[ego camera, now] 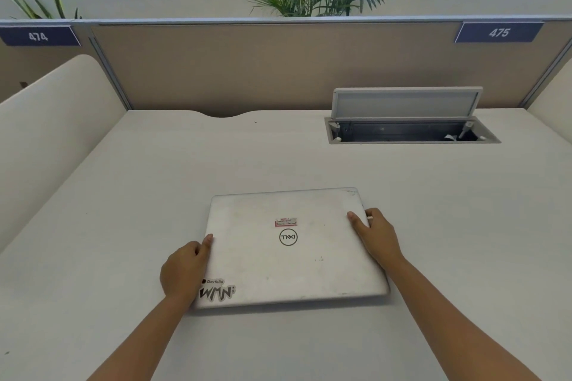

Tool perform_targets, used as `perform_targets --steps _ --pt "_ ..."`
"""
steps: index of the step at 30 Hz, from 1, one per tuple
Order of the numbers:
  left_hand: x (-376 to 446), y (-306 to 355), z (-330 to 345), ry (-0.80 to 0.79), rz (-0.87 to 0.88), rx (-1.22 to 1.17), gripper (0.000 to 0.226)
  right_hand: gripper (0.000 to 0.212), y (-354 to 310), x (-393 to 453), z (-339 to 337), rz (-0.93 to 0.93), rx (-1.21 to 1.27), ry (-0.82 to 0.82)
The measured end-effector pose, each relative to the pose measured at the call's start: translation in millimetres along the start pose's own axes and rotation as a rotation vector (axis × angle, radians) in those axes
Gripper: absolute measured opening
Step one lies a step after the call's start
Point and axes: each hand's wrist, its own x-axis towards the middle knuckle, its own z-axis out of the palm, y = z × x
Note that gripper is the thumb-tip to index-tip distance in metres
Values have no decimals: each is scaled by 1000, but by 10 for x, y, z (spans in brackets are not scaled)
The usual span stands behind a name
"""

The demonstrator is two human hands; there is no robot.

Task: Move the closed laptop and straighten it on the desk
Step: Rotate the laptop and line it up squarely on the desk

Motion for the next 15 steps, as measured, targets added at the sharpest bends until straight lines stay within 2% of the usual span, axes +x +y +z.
perform_targets --steps 15 --pt "-11 19 41 17 -16 20 54 32 72 -24 -2 -45 -62 78"
